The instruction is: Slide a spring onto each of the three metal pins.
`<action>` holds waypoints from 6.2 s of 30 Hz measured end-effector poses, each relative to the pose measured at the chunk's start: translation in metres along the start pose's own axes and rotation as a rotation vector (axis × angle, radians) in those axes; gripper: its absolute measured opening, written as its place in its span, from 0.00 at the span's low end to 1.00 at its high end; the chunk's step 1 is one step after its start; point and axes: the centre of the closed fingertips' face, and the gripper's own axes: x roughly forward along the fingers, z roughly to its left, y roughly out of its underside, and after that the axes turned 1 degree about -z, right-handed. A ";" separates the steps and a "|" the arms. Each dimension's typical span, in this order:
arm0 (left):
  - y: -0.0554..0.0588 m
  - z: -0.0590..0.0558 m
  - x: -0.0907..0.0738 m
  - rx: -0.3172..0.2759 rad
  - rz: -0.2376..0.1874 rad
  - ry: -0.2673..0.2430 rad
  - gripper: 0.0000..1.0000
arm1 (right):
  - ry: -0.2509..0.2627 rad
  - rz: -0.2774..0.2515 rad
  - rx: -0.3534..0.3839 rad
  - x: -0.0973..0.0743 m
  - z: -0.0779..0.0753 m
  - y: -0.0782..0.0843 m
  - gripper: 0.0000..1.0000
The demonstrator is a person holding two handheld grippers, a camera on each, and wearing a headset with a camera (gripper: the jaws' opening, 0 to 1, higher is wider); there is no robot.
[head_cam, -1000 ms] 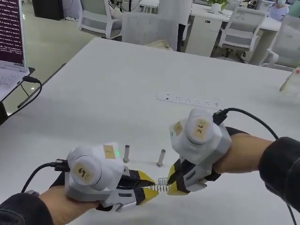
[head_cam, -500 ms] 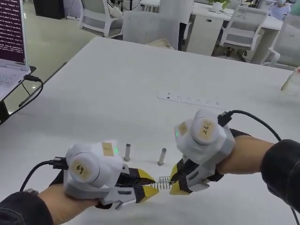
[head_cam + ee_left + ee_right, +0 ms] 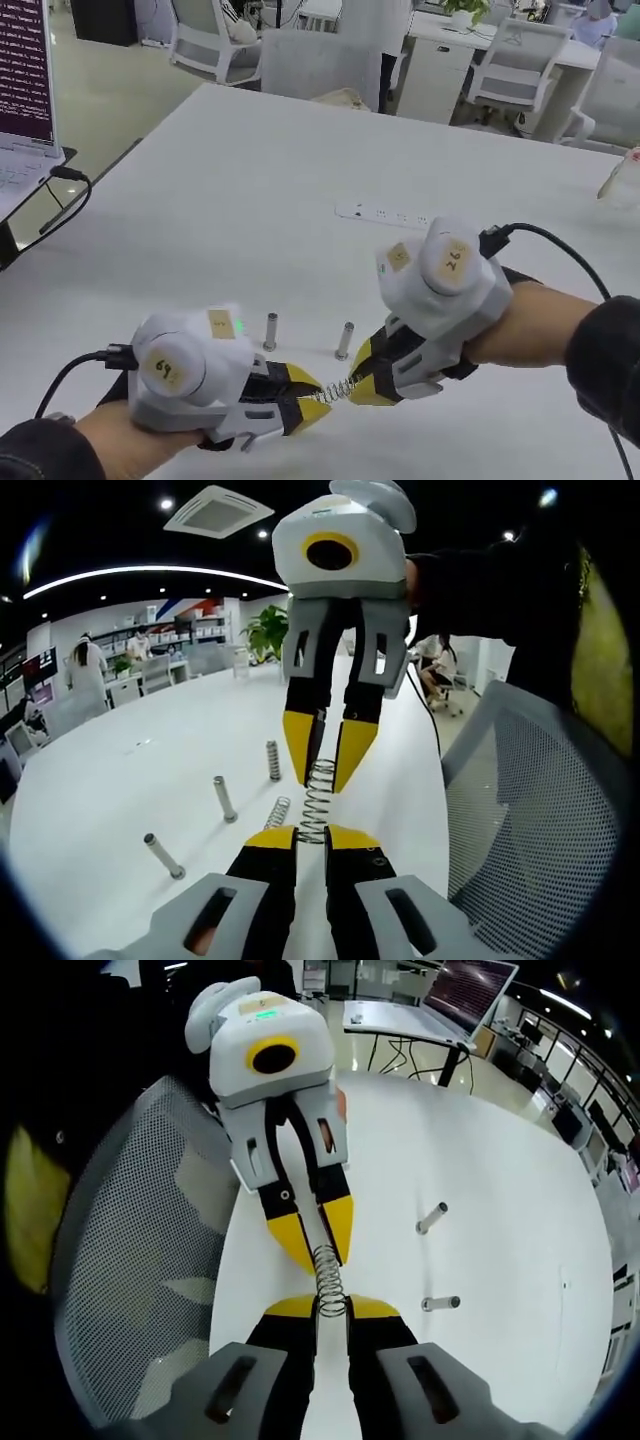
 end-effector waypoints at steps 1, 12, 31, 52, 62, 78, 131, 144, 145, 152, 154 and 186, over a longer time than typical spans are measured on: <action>0.000 0.000 0.000 0.000 -0.003 -0.002 0.03 | 0.001 -0.001 -0.002 0.000 0.000 -0.001 0.08; 0.000 0.002 -0.003 -0.007 -0.015 -0.014 0.03 | 0.001 0.005 -0.043 -0.002 0.002 -0.020 0.08; -0.001 0.003 0.001 -0.004 -0.025 -0.008 0.03 | -0.004 0.069 -0.070 -0.001 0.000 -0.024 0.07; 0.002 0.002 0.006 0.000 -0.025 0.004 0.05 | -0.021 0.110 -0.054 -0.001 -0.001 -0.024 0.07; 0.009 0.003 0.000 -0.034 -0.031 0.000 0.17 | -0.014 0.126 -0.044 -0.007 -0.012 -0.020 0.07; 0.023 0.012 -0.019 -0.081 -0.052 -0.054 0.24 | 0.039 0.179 -0.010 -0.030 -0.054 -0.003 0.07; 0.044 0.034 -0.044 -0.166 -0.075 -0.192 0.82 | 0.061 0.302 -0.047 -0.014 -0.105 0.009 0.07; 0.048 0.036 -0.045 -0.178 -0.074 -0.194 0.81 | 0.043 0.333 -0.063 -0.004 -0.108 0.014 0.07; 0.048 0.036 -0.045 -0.179 -0.073 -0.193 0.81 | 0.042 0.334 -0.066 -0.003 -0.108 0.014 0.07; 0.051 0.036 -0.044 -0.186 -0.074 -0.191 0.79 | 0.033 0.341 -0.068 -0.001 -0.108 0.014 0.07; 0.052 0.037 -0.044 -0.187 -0.072 -0.190 0.79 | 0.032 0.343 -0.067 -0.001 -0.107 0.014 0.07; 0.055 0.035 -0.047 -0.192 -0.064 -0.187 0.74 | 0.021 0.365 -0.047 0.016 -0.112 0.028 0.07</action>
